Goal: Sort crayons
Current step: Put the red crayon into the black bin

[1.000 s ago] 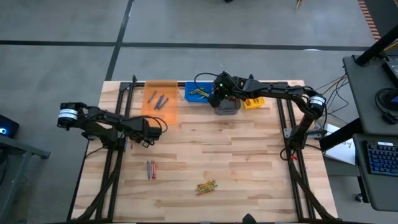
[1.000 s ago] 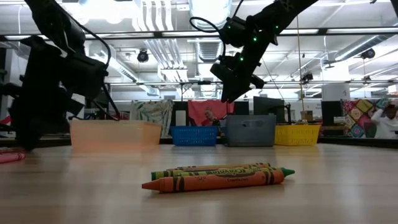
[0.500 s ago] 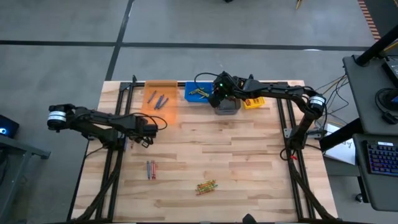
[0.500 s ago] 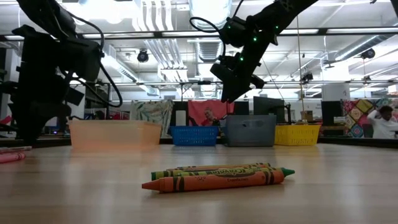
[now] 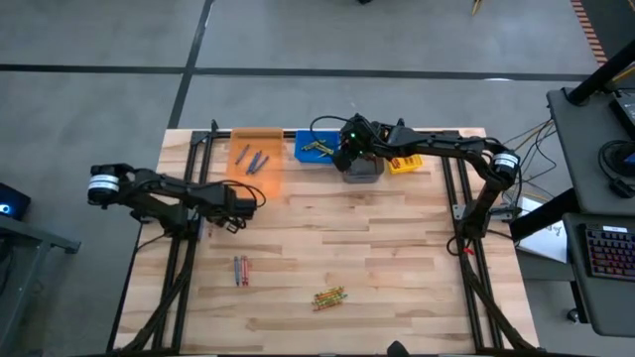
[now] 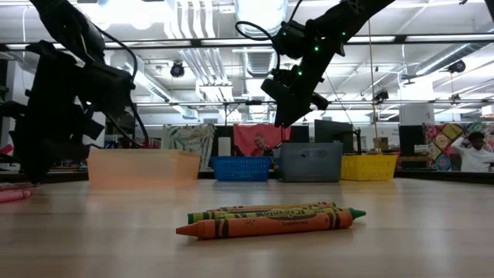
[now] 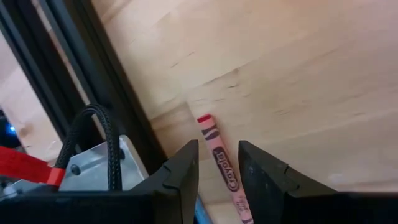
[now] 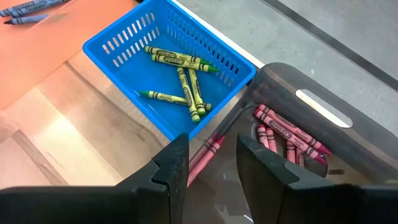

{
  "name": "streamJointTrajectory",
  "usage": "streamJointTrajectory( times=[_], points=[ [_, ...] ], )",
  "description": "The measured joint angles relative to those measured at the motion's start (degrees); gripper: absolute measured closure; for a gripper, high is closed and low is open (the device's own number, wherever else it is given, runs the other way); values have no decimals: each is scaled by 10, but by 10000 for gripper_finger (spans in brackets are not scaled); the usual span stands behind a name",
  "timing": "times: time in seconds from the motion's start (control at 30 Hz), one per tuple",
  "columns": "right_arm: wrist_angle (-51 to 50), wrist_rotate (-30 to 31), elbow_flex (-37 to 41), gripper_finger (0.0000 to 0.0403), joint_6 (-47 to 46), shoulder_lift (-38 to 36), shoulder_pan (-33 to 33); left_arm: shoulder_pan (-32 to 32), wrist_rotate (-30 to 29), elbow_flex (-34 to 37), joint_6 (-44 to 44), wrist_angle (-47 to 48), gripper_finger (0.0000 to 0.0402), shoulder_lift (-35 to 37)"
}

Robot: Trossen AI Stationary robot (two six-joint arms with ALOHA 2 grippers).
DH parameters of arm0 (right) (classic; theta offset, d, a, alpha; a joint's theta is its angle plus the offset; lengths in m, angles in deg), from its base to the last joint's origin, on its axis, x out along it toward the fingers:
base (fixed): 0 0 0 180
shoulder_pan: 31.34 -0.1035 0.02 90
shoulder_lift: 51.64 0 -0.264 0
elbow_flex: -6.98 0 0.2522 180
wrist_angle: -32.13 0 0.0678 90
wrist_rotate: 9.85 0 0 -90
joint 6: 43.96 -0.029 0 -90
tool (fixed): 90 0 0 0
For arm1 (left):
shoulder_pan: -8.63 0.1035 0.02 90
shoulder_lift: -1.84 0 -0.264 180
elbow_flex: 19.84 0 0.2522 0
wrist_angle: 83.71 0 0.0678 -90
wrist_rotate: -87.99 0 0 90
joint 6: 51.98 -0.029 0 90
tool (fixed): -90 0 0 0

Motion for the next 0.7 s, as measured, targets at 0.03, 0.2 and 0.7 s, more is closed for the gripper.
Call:
streamJointTrajectory(
  times=[0.03, 0.2, 0.7],
  points=[
    [0, 0, 0, 280, -1, 0, 0, 0, 0, 0, 0, 1, 306, -8],
    [0, 0, 0, 280, -6, 0, 0, 0, 2, 0, -8, 2, 314, -39],
    [-1, 0, 0, 280, -2, 0, 0, -8, 58, -4, -43, -19, 363, -26]
  ],
)
